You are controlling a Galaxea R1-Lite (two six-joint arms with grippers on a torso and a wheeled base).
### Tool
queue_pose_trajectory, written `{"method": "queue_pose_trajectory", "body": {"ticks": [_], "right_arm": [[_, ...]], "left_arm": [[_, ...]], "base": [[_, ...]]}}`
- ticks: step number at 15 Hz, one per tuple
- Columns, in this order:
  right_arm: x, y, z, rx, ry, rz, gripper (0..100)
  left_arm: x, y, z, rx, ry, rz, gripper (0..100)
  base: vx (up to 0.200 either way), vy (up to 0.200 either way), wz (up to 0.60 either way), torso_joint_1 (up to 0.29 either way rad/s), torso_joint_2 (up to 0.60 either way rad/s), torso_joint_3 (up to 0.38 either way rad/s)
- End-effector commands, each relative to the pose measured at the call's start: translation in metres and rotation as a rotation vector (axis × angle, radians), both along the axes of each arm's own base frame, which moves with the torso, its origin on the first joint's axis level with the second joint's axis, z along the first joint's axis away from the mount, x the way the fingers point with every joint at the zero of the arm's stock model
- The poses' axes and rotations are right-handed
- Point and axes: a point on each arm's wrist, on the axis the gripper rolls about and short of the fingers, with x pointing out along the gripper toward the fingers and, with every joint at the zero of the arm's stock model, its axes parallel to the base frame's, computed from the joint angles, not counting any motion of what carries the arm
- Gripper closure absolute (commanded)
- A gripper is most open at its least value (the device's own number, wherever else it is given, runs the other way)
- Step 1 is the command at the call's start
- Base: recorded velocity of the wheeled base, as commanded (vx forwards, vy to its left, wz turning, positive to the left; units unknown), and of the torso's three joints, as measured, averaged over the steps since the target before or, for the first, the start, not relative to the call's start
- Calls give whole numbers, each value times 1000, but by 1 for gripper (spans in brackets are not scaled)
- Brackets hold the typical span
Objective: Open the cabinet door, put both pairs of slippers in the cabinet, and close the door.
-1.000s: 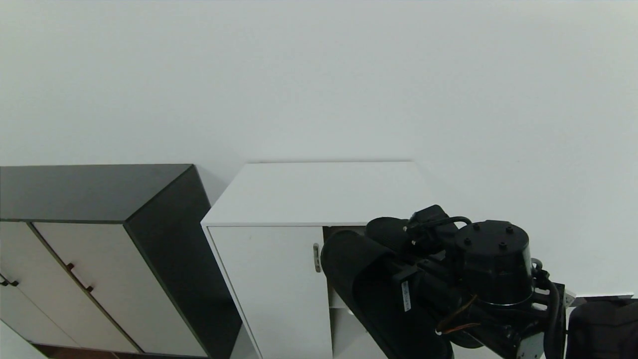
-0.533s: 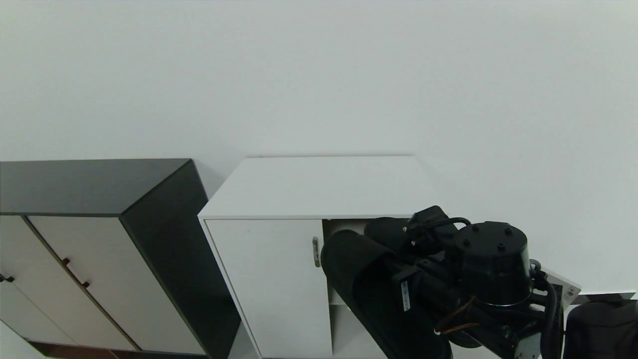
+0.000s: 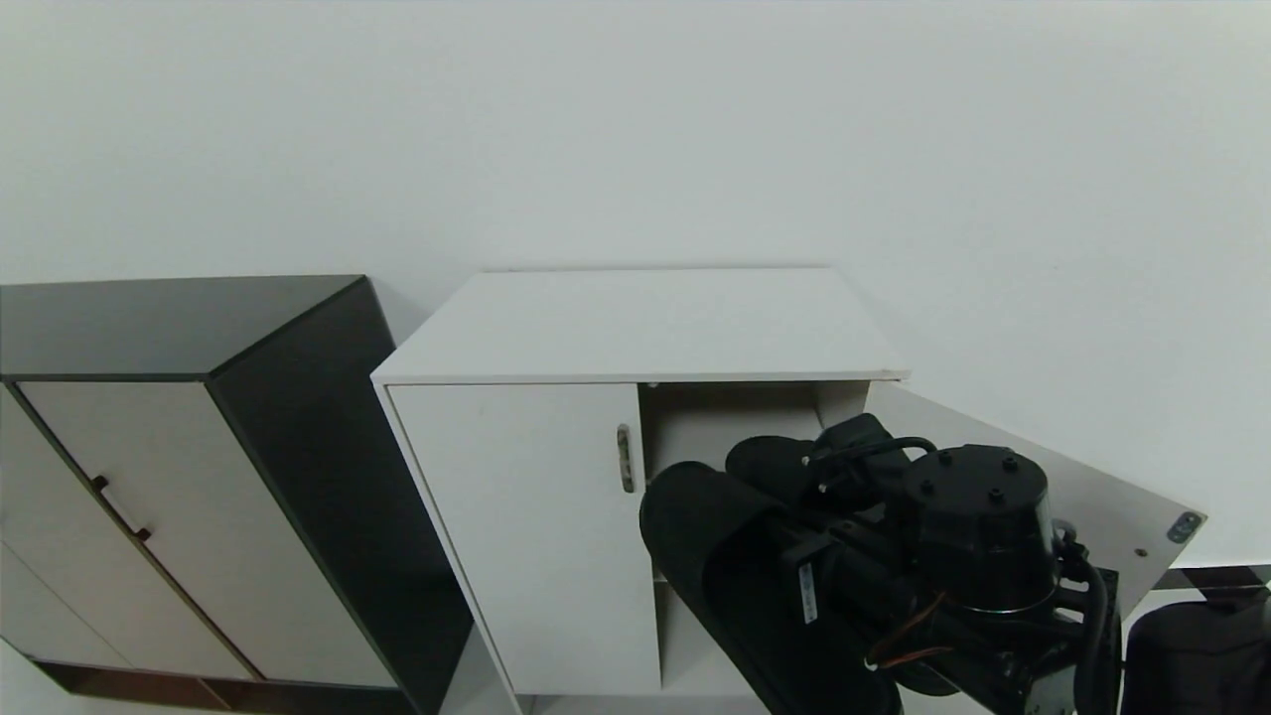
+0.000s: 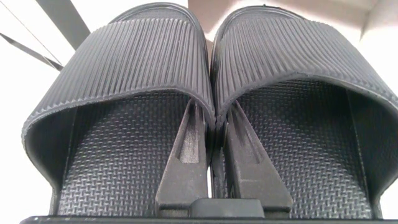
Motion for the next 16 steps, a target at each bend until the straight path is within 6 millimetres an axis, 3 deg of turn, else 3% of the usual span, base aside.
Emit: {"method": "queue_pose_trajectory", "body": {"ticks": [1,16], "right_arm": [[1,2,-4,-8,6,0,100],[4,2,-8,-8,6,-6,100]], "left_arm": [[0,0,0,0,0,1,100],[0,0,0,-3,-2,1,100]], "base": [[0,0,0,-217,530,320],[0,0,0,-161,485,328]]}}
